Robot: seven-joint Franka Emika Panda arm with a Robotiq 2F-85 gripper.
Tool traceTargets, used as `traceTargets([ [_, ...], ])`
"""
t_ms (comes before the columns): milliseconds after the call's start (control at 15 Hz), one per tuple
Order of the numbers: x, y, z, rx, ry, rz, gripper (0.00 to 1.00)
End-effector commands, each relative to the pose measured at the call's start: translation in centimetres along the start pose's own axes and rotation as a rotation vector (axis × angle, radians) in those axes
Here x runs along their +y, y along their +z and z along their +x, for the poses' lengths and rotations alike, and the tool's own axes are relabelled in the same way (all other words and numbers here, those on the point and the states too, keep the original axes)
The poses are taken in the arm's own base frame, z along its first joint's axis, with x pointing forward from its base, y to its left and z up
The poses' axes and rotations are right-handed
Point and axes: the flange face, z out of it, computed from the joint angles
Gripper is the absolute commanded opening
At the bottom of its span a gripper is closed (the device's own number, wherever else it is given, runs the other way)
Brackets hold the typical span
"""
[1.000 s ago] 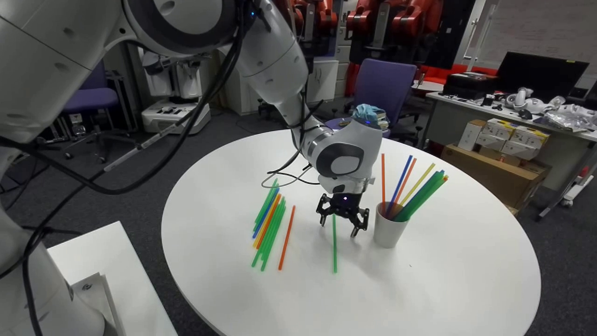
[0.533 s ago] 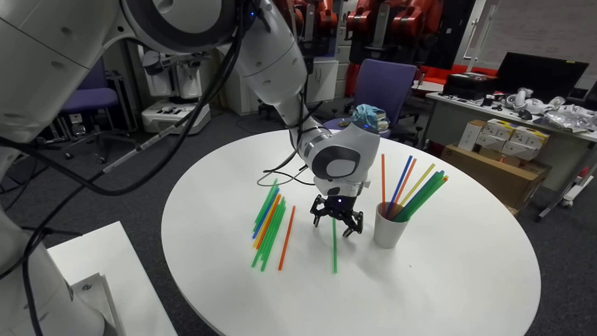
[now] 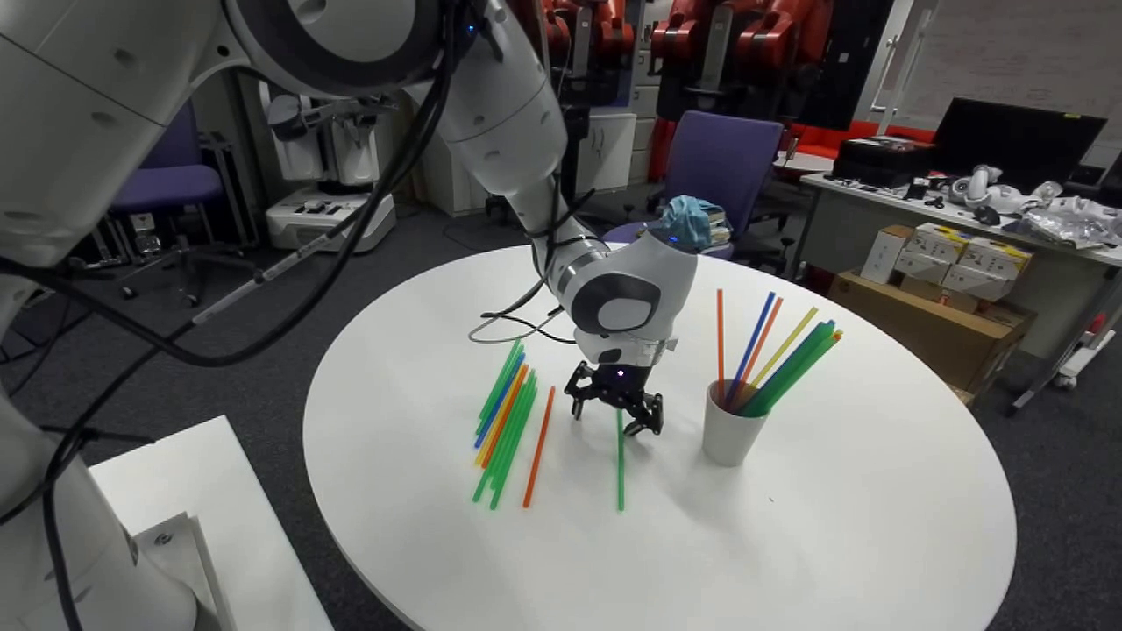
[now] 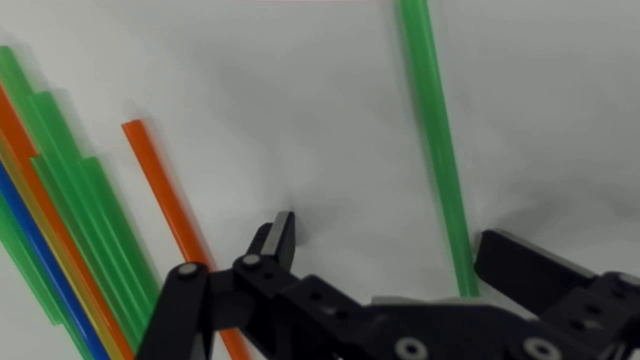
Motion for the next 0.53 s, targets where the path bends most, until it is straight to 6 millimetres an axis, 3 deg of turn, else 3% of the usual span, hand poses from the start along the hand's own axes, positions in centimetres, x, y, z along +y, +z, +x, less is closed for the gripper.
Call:
traceTargets([
  [0,2.4,-0.4,0.9,0.006,-0.036,-0.061,1.0],
  [467,4.9,-0.2,0.9,-0.001,-0.083,-0.161,1.0],
])
